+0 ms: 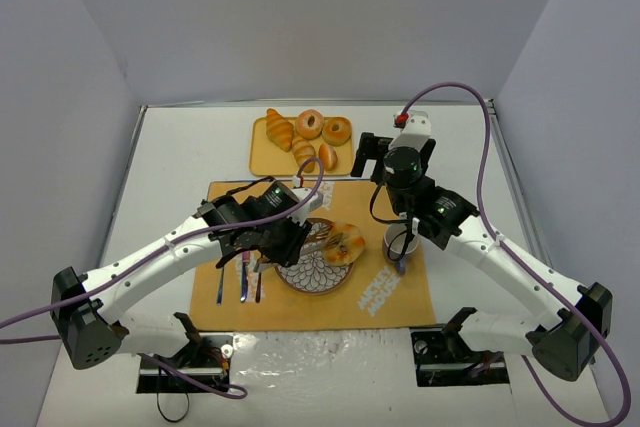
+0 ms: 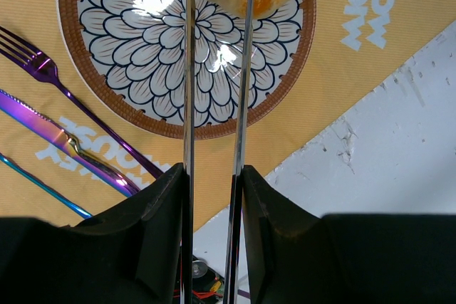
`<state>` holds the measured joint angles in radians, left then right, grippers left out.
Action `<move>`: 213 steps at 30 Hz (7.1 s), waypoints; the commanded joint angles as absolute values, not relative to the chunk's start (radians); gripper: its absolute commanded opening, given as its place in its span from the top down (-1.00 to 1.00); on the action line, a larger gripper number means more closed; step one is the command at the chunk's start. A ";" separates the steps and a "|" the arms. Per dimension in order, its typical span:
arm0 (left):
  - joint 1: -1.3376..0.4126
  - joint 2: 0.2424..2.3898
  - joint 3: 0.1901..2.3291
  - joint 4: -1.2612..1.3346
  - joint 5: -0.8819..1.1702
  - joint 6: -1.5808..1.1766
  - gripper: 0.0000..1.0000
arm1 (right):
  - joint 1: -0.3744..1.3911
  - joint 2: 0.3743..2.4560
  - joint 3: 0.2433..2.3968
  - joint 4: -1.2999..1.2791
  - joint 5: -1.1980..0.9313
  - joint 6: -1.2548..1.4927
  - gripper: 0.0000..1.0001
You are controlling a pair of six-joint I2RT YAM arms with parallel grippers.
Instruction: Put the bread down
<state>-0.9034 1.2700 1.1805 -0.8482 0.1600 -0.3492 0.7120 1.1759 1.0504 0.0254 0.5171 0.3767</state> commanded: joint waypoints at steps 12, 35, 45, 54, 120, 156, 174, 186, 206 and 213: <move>-0.913 1.239 1.229 -0.863 0.147 -0.351 0.32 | 0.704 1.160 1.073 0.072 0.540 0.391 -1.00; -0.913 1.203 1.344 -0.956 0.069 -0.335 0.08 | 0.704 1.152 1.065 0.072 0.538 0.399 -1.00; -0.810 1.295 1.451 -0.912 -0.069 -0.380 0.09 | 0.704 1.151 1.065 0.072 0.526 0.400 -1.00; -0.646 1.458 1.557 -0.784 -0.157 -0.460 0.09 | 0.704 1.164 1.069 0.072 0.502 0.401 -1.00; -0.570 1.913 1.764 -0.682 -0.079 -0.493 0.90 | 0.698 1.123 1.035 0.057 0.494 0.401 -1.00; -0.718 1.206 1.364 -0.915 0.066 -0.396 1.00 | 0.696 1.159 1.054 0.056 0.518 0.385 -1.00; -0.833 1.074 1.163 -0.962 0.055 -0.454 1.00 | 0.696 1.169 1.065 0.057 0.509 0.388 -1.00; -0.852 1.089 1.078 -0.891 0.102 -0.464 0.99 | 0.696 1.185 1.071 0.057 0.502 0.388 -1.00; -0.867 1.075 1.055 -0.869 0.101 -0.479 -0.07 | 0.696 1.182 1.054 0.056 0.491 0.405 -1.00; -0.868 1.046 1.092 -0.899 0.078 -0.479 -0.07 | 0.696 1.181 1.054 0.057 0.486 0.407 -1.00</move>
<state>-0.8585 1.0888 1.0351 -0.9074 0.0993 -0.4706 0.7010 1.1851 1.0306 0.0093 0.4816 0.3931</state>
